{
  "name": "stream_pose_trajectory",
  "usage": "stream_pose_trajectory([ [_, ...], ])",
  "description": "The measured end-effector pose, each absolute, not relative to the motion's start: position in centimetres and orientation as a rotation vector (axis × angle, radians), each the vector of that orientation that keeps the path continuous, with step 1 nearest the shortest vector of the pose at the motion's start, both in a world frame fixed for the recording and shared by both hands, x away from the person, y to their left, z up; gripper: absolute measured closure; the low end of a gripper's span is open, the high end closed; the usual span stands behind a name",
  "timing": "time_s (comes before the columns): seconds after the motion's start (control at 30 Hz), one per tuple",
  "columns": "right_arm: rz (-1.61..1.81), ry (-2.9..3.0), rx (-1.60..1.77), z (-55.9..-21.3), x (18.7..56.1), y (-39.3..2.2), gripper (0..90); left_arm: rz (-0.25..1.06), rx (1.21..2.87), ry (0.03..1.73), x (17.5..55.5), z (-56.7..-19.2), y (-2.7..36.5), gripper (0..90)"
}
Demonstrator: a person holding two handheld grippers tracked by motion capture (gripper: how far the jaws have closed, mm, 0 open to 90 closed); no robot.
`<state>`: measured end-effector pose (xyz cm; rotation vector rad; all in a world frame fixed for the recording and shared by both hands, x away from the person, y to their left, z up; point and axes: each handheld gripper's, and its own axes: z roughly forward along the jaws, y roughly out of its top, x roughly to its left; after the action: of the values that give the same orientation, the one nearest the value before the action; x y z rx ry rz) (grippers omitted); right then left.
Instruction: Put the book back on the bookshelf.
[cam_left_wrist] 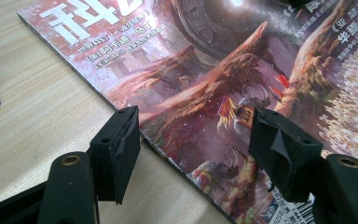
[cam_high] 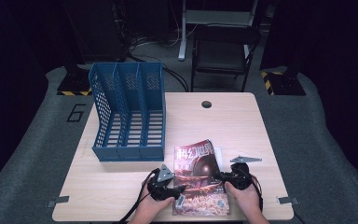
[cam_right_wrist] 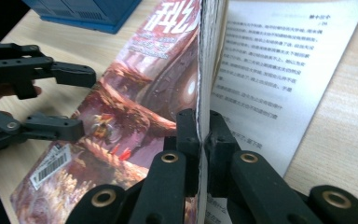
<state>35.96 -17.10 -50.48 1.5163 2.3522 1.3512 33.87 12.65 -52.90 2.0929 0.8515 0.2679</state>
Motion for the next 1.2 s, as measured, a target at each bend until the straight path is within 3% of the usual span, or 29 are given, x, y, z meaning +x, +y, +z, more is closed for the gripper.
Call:
stream_pose_trajectory([
  [0.57, 1.530, 2.255, 1.381, -48.9, 34.2, -17.2, 87.1, 0.144, 2.040, 0.962, 36.8, -51.9, 13.4, 35.5],
  [0.8, 1.578, 2.242, 1.330, -48.3, 33.6, -17.5, 87.1, 0.081, 2.000, 0.997, 38.5, -51.6, 13.0, 28.4],
  [1.2, 1.616, 2.231, 1.268, -47.8, 33.2, -17.7, 87.1, -0.057, 1.899, 1.025, 40.3, -51.9, 12.4, 27.7],
])
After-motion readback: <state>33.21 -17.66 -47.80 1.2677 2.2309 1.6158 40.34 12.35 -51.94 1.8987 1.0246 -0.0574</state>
